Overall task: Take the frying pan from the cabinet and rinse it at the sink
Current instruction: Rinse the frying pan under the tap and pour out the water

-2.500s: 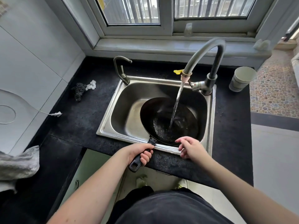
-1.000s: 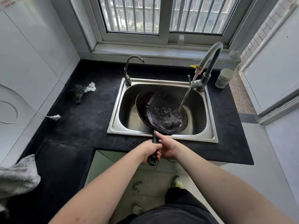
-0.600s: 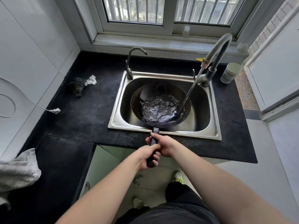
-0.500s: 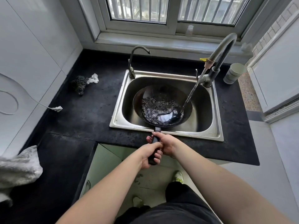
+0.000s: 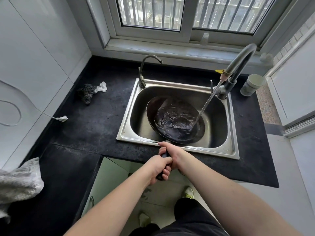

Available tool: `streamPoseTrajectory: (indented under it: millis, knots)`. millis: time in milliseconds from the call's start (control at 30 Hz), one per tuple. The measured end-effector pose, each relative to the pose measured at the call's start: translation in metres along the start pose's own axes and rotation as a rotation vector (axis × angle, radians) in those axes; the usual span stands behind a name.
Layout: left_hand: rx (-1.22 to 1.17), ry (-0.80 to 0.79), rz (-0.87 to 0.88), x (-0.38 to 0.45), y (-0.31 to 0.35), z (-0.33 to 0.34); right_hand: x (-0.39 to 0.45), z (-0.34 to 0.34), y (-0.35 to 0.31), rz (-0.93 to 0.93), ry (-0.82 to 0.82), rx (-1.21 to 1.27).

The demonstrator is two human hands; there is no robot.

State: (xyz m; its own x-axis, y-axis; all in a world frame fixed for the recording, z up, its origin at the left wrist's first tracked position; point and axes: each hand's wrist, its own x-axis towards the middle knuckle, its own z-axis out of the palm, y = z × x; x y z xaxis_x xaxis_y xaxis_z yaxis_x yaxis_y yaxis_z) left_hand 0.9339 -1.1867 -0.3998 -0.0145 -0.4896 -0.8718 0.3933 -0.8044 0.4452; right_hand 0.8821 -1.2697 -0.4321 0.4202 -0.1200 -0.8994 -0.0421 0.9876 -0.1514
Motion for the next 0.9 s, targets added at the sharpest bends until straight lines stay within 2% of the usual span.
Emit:
streamPoseTrajectory:
  millis: [167, 333, 433, 900]
  knots:
    - [0.126, 0.072, 0.108, 0.003, -0.009, 0.003, -0.005, -0.004, 0.006, -0.074, -0.076, 0.197]
    - [0.246, 0.129, 0.205, 0.002, -0.027, 0.004, -0.008, -0.008, 0.021, -0.155, -0.124, 0.167]
    - [0.277, 0.137, 0.265, 0.004, -0.041, 0.002, -0.009, -0.009, 0.03, -0.198, -0.104, 0.132]
    - [0.106, 0.018, 0.347, 0.011, -0.067, 0.004, -0.018, -0.009, 0.041, -0.407, 0.133, -0.16]
